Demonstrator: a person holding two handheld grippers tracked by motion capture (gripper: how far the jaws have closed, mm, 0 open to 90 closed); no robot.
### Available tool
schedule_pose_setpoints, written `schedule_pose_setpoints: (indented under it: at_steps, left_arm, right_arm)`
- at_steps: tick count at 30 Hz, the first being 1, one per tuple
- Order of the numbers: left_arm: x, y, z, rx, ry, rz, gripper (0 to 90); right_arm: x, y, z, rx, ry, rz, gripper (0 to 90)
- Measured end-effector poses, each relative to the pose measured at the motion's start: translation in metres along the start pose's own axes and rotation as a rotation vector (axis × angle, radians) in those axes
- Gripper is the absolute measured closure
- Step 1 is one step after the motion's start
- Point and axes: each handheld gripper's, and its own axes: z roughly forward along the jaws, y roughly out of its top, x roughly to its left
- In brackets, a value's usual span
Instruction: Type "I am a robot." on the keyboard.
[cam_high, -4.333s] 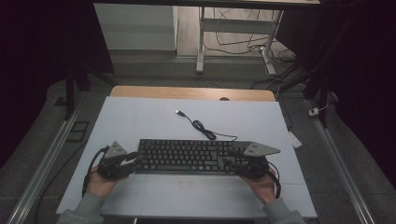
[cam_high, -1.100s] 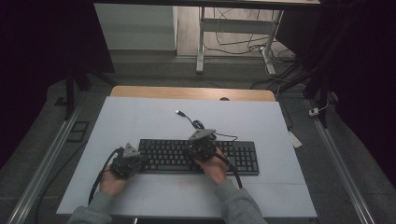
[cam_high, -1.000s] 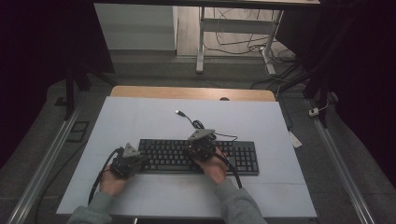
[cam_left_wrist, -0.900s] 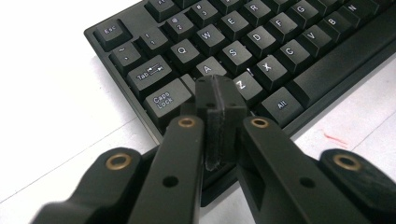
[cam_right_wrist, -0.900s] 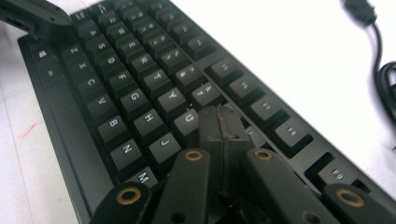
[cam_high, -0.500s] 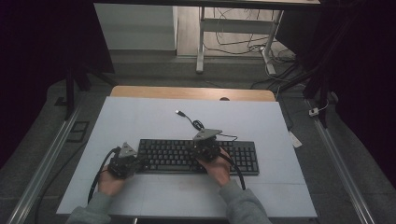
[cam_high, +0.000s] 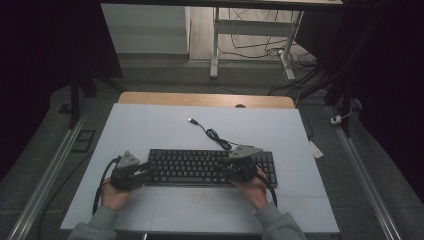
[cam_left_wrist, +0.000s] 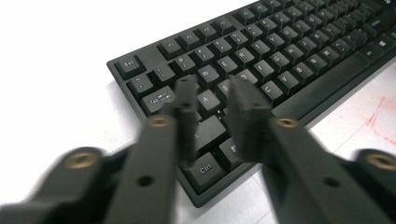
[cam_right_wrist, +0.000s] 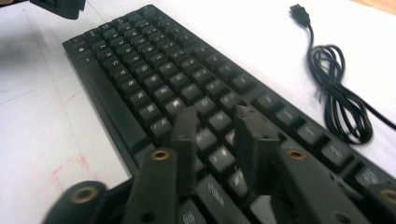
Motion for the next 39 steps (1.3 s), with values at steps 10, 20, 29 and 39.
schedule_pose_setpoints:
  at_steps: [10, 20, 29, 39]
  left_arm:
    - [0.001, 0.001, -0.002, -0.015, -0.029, -0.016, 43.9]
    - [0.002, 0.002, -0.005, -0.024, -0.052, -0.016, 35.9]
    - [0.002, 0.003, -0.006, -0.029, -0.055, -0.012, 36.2]
    - [-0.009, 0.011, -0.005, -0.023, -0.109, 0.044, 39.7]
  right_arm:
    - [-0.004, -0.012, -0.020, -0.018, 0.012, 0.015, 53.8]
    - [-0.010, -0.023, -0.038, -0.048, 0.001, 0.030, 51.0]
    - [-0.012, -0.025, -0.041, -0.054, -0.005, 0.033, 51.0]
    - [-0.012, -0.028, -0.044, -0.047, -0.013, 0.036, 50.9]
